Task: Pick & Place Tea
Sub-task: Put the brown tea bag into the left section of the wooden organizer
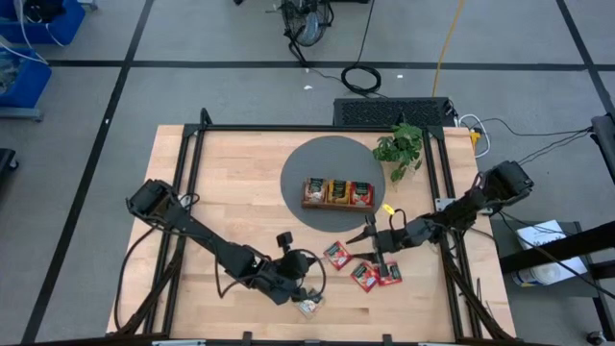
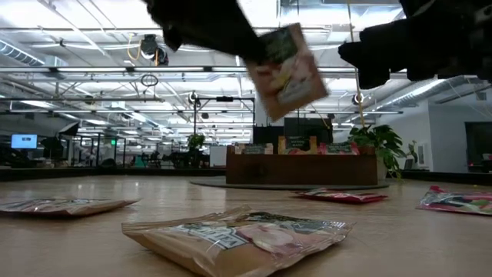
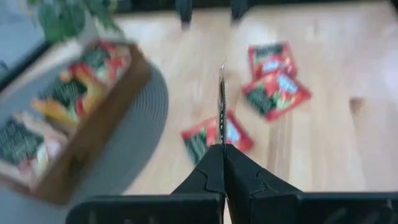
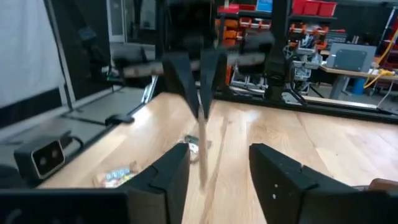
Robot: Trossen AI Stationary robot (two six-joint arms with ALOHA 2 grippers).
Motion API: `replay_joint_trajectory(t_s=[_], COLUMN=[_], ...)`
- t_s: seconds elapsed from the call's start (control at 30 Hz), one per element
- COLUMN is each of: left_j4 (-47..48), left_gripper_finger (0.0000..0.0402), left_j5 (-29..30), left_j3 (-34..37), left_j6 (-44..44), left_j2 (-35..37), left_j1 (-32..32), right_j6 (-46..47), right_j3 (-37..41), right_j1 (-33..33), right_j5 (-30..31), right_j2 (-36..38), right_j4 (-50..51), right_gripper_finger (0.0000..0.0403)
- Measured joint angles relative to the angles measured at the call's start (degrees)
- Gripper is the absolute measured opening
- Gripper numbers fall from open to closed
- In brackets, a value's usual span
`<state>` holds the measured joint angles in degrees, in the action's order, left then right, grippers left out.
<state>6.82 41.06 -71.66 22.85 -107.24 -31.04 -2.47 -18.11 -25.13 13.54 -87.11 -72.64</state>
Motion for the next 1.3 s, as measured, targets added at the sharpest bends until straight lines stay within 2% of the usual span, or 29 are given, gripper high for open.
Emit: replay_joint_trajectory(t_s=[0.2,0.4,0.47,0.73,0.87,1.1,1.3], left_j4=[1.43,1.68,1.71,0.54,0.67,0.63,1.93], left_gripper_finger=[0.0001,0.0001,0.0001,0.0001,0.0001,0.0001,0.0001], left_j5=[-2.06,-2.24,-2.26,-2.24,-2.25,-2.54,-3.99], left_j3=[0.0,0.0,0.0,0.01,0.0,0.0,0.0], left_j6=[2.41,1.95,1.93,1.48,1.02,0.8,1.12], left_j2=[-0.41,-0.41,-0.41,-0.41,-0.41,-0.41,-0.41], left_j1=[0.53,0.47,0.42,0.14,0.33,1.92,2.52], right_j6=[3.58,6.14,6.79,8.94,12.6,12.94,11.31], right_j3=[-4.12,-14.49,-16.47,-17.75,-17.75,-19.13,-21.06], right_j1=[1.11,1.23,1.23,3.47,5.51,6.67,6.74], right_j5=[-0.16,-0.31,-0.32,-2.47,-8.67,-13.51,-13.8], right_j2=[0.0,-0.02,-0.43,-1.1,-1.79,-7.23,-10.21], right_j4=[4.9,26.83,29.94,29.66,29.42,27.82,24.73], right_gripper_finger=[0.0175,0.0185,0.0191,0.0223,0.023,0.0213,0.02])
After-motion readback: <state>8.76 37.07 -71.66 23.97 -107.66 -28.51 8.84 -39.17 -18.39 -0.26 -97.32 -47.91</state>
